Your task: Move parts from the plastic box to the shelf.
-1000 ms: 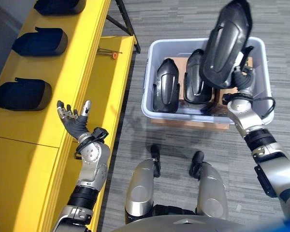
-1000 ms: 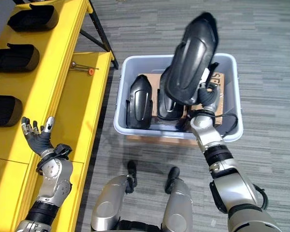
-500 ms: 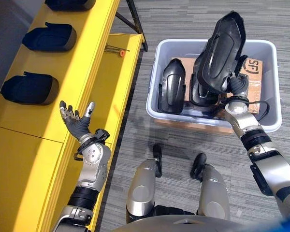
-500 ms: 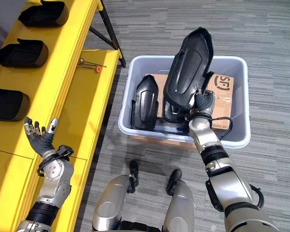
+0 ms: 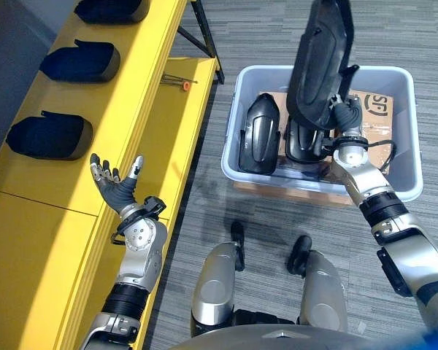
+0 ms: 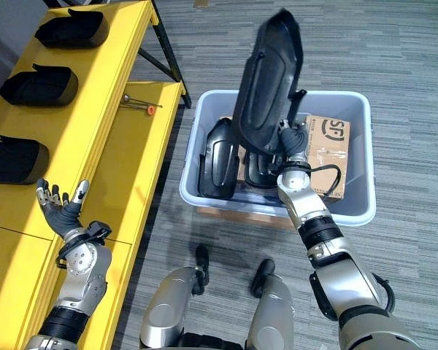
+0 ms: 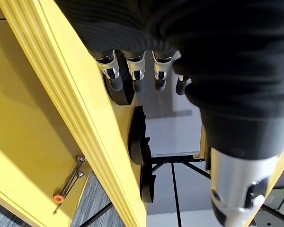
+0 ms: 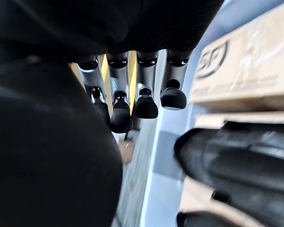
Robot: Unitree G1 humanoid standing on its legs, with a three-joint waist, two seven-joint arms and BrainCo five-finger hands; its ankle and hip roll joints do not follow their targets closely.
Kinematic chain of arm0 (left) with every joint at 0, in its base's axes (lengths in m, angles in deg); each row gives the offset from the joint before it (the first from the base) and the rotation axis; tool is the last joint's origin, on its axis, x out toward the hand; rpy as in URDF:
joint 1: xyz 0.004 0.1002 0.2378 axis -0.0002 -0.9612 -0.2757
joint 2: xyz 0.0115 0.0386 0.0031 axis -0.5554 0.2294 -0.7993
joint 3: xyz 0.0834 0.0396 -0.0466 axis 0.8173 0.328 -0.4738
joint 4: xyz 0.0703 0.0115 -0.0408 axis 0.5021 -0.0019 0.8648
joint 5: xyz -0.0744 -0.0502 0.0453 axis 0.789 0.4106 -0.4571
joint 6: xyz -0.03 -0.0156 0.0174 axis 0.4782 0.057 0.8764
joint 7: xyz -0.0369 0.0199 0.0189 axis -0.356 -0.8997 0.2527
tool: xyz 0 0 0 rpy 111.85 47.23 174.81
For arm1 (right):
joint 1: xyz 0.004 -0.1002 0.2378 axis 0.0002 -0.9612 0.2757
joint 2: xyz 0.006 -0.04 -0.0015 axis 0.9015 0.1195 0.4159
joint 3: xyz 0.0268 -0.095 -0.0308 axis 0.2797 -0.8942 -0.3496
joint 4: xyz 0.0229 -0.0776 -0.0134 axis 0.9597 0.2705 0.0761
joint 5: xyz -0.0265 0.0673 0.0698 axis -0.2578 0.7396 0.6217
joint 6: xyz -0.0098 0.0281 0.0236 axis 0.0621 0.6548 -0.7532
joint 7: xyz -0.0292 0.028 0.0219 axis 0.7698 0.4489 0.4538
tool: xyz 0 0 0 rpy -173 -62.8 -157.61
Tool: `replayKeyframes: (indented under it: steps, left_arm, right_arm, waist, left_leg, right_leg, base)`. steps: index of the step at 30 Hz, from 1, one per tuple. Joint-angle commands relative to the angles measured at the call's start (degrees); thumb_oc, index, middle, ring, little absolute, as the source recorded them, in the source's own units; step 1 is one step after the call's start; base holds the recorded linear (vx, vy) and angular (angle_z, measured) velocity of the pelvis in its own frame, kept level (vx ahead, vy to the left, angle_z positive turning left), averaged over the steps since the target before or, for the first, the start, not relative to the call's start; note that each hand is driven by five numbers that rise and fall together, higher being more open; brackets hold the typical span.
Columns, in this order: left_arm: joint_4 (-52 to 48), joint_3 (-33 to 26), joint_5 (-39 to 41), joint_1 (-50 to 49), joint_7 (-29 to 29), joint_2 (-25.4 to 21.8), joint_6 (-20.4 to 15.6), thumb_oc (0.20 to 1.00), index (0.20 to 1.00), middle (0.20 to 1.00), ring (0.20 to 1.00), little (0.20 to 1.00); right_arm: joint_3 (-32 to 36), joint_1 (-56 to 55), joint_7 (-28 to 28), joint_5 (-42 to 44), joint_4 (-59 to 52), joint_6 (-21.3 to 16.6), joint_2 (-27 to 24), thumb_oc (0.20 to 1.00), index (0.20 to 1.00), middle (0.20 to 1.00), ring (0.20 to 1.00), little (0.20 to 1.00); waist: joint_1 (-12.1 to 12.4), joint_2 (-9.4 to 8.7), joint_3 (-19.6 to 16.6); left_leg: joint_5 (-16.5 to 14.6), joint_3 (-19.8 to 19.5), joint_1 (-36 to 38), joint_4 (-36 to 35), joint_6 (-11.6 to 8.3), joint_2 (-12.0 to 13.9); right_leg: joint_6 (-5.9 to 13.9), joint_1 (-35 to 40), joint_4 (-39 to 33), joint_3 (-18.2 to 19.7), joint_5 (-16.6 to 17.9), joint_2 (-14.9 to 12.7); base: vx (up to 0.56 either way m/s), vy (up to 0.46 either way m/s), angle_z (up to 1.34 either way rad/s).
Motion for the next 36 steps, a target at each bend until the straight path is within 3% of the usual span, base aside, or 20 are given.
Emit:
replayKeyframes:
  steps: [1,15,21,30,36]
  left_arm:
    - [-5.2,-0.4,-3.5,-4.0,0.1,-1.3,-3.1,1.0,1.0,1.0,1.0,1.0]
    - [-5.6,-0.9,-2.8,-6.4,0.7,-0.9,-1.3,1.0,1.0,1.0,1.0,1.0]
    - [-6.0,-1.0,-3.1,-8.3,1.0,-0.8,-1.5,1.0,1.0,1.0,1.0,1.0]
    - [-5.7,-1.6,-5.2,-9.2,-0.6,-1.4,-4.2,1.0,1.0,1.0,1.0,1.0]
    - [-6.0,-2.7,-6.0,-7.1,-2.2,-2.6,-2.9,1.0,1.0,1.0,1.0,1.0]
  right_arm:
    - [-0.8,1.9,-1.4,2.6,-4.5,-3.9,1.5,0.2,0.2,0.2,0.2,0.2]
    - [-6.0,0.3,-4.3,1.1,-8.1,-0.6,5.5,0.2,0.2,0.2,0.2,0.2]
    - [-8.0,0.2,-7.3,1.0,-8.5,-0.9,6.9,0.2,0.2,0.2,0.2,0.2]
    - [-11.4,-0.3,-8.6,1.2,-11.6,-1.6,8.8,0.2,0.2,0.2,0.2,0.2]
    - [-12.4,0.6,-8.6,0.5,-13.0,-1.6,11.0,0.2,0.2,0.2,0.2,0.2]
  waist:
    - [1.0,-2.14,-3.8]
    - [3.2,-2.54,-6.5]
    - [5.8,-2.71,-6.9]
    - [8.5,-3.05,-7.1]
    - [10.6,-3.68,-6.8]
  left_leg:
    - [5.3,-6.0,1.7,-4.3,-3.53,2.9]
    - [6.3,-7.6,4.2,-6.7,-3.99,3.1]
    - [7.3,-9.9,4.1,-7.9,-4.32,3.0]
    - [7.2,-12.2,3.9,-8.0,-3.62,1.2]
    - [6.4,-13.3,2.6,-7.0,-2.55,-0.7]
  right_leg:
    - [3.19,4.5,-0.6,0.5,2.6,-3.1]
    - [3.27,9.4,-4.0,-2.2,2.8,-2.8]
    - [3.14,11.0,-4.8,-4.7,2.4,-2.8]
    - [3.9,13.8,-6.8,-7.1,3.0,-3.3]
    - [5.02,15.4,-8.0,-8.5,3.3,-3.9]
  base:
    - [0.02,0.012,0.06]
    - [0.02,0.03,0.06]
    - [-0.02,0.086,0.12]
    - [-0.01,0.122,0.19]
    - [-0.01,0.092,0.16]
